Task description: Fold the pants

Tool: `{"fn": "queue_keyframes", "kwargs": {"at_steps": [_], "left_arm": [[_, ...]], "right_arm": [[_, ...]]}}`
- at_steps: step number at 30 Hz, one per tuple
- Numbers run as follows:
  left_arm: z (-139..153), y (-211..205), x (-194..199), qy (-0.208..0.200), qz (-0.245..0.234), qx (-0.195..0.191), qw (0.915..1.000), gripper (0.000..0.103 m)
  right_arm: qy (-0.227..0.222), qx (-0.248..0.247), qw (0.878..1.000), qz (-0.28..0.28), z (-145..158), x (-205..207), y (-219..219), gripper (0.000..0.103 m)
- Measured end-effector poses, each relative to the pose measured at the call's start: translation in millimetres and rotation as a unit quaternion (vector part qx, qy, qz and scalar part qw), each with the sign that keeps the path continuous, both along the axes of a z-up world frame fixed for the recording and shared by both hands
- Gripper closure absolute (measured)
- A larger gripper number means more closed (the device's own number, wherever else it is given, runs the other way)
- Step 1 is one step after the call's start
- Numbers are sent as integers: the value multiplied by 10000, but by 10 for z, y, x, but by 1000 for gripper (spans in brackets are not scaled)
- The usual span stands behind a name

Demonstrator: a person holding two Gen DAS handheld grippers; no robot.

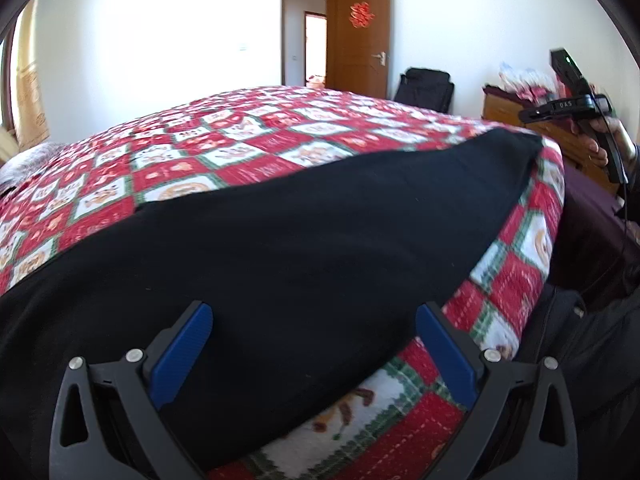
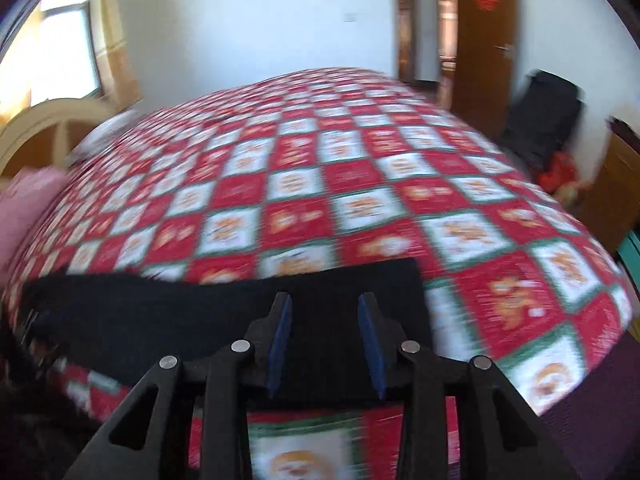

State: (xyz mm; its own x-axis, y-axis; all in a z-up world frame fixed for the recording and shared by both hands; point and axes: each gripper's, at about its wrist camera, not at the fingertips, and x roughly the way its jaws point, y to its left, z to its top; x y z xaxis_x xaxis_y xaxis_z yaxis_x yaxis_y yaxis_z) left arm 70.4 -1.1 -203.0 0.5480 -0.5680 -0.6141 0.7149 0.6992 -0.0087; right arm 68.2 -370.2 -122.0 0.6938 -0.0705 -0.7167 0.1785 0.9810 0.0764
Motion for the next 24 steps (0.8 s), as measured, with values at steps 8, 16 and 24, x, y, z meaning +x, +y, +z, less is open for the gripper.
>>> {"fn": "queue_keyframes", "kwargs": {"at_steps": [8,16,24], "left_arm": [[18,53,-19,-13,42,47,10000,0],[54,19,162,15,774,330,9965,0],[17,54,304,303,1208,530,9908,0]], "right_arm": [[1384,-916,9835,725,-741,-49,660,67],[517,-735,9921,872,-486,-26,939,66],[746,-359,9936,774,-877,224,1092,66]]}}
